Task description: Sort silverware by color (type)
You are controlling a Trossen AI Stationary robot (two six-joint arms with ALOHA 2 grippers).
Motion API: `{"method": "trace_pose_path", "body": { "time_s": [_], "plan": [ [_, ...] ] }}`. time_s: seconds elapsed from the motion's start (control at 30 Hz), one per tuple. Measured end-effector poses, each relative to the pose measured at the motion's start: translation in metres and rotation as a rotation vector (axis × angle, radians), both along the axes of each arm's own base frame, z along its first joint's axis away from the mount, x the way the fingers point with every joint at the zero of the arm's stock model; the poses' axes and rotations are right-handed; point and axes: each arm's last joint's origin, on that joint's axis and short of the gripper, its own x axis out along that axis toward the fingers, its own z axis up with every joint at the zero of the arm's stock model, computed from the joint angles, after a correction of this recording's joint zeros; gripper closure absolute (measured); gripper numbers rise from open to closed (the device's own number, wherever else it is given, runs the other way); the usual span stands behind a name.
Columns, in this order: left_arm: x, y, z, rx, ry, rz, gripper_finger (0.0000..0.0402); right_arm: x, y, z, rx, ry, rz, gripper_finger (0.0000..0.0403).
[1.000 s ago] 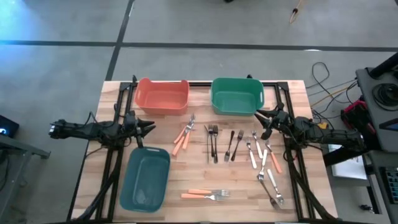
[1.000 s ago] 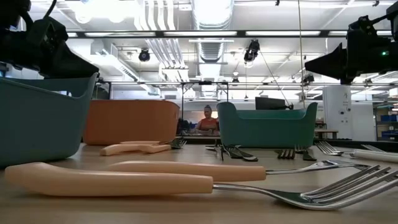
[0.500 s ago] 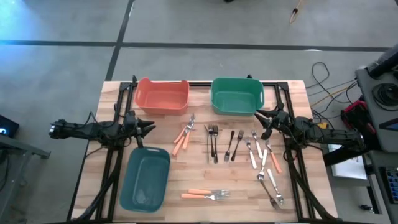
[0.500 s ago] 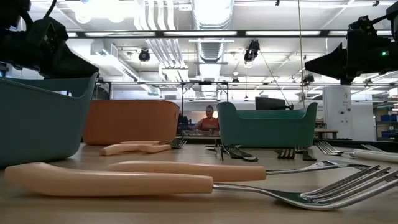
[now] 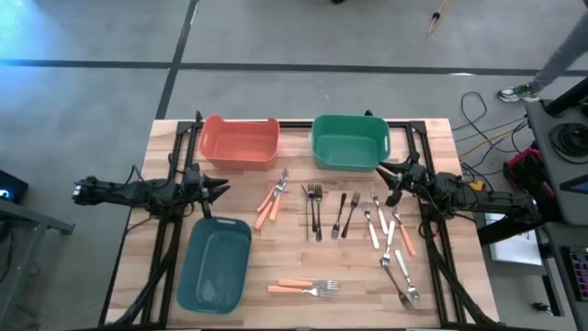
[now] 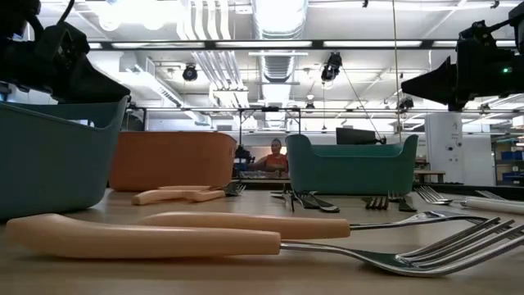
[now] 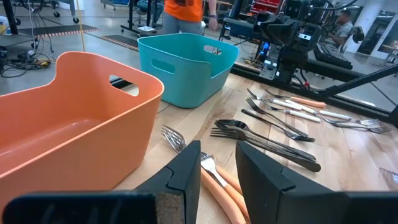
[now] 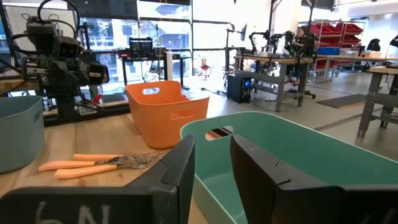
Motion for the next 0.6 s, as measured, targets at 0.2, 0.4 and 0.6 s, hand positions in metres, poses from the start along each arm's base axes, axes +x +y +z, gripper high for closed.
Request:
{"method": "trace_pose_path", "body": {
  "time_s": [0.2,0.4,0.6],
  "plan": [
    [0.0,0.0,-0.0001,0.0,0.0,0.0,0.0317,0.0,0.0,0.0002,0.0,-0.003,0.0,0.0307],
    [0.0,0.0001,0.0,0.0,0.0,0.002,0.0317,0.0,0.0,0.0009,0.023,-0.022,0.002,0.0307],
    [0.0002,0.0,0.0008,-0.003,-0.01,0.002,0.0317,-0.0008,0.0001,0.0095,0.34,-0.289,0.035,0.0307]
  ]
}}
